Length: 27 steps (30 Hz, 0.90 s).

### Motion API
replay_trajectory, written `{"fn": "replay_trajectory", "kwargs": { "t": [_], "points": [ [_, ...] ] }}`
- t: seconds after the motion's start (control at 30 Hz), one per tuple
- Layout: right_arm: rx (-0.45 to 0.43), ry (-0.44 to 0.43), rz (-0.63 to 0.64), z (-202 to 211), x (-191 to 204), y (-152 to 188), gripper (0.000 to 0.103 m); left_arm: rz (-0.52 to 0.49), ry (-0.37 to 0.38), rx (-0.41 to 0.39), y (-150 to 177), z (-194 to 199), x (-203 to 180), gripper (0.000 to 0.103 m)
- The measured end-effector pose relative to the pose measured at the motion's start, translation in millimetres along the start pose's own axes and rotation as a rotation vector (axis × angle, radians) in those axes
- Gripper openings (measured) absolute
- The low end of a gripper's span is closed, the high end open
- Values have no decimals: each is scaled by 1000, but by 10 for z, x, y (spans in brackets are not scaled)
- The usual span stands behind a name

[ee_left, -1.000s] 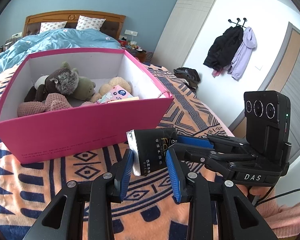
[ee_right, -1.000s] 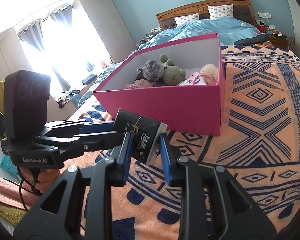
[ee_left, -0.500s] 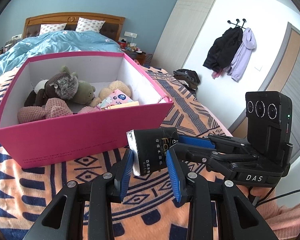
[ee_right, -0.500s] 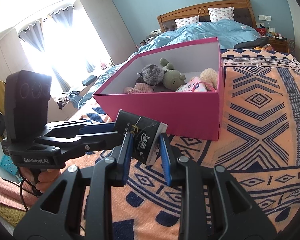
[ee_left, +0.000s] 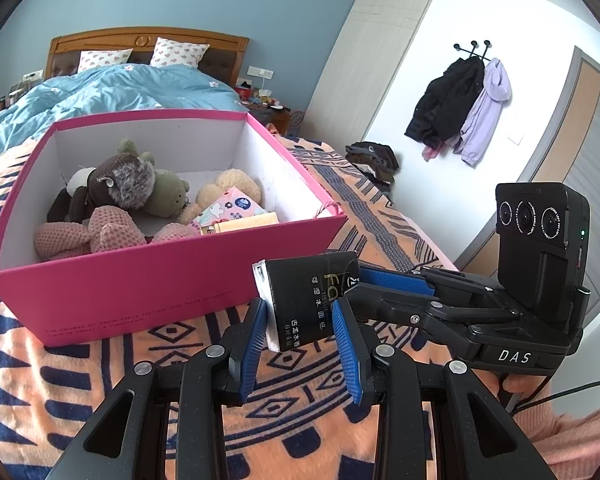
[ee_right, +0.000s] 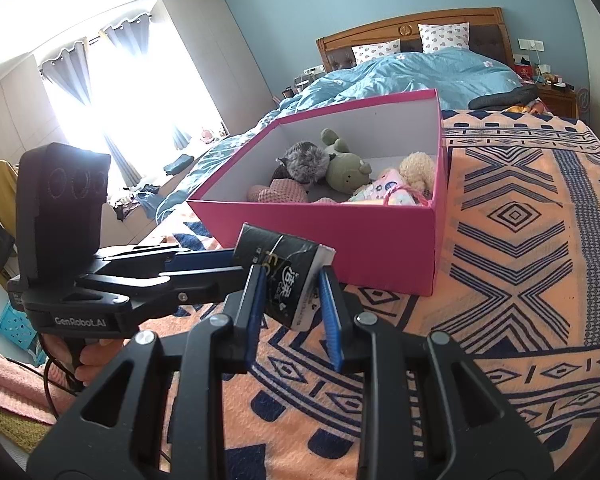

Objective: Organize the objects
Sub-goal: 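Carry the black tissue pack over the pink box with the right gripper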

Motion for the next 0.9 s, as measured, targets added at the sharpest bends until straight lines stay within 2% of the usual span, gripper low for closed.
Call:
{"fn": "replay_trajectory", "kwargs": {
  "t": [0.9],
  "points": [
    [-34,17,36,55,-24,-193,30,-18,7,-20,-208,-47,-28,33]
  ]
}}
Point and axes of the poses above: each gripper's, at about its wrist camera, not at the fingertips, and z roughly against the way its jaws point, x to its left, y to its underside, the point moved 3 cm from there along -z, roughly the way its jaws point, and after that the axes turned 5 degrees about z, right-handed, at the moved point
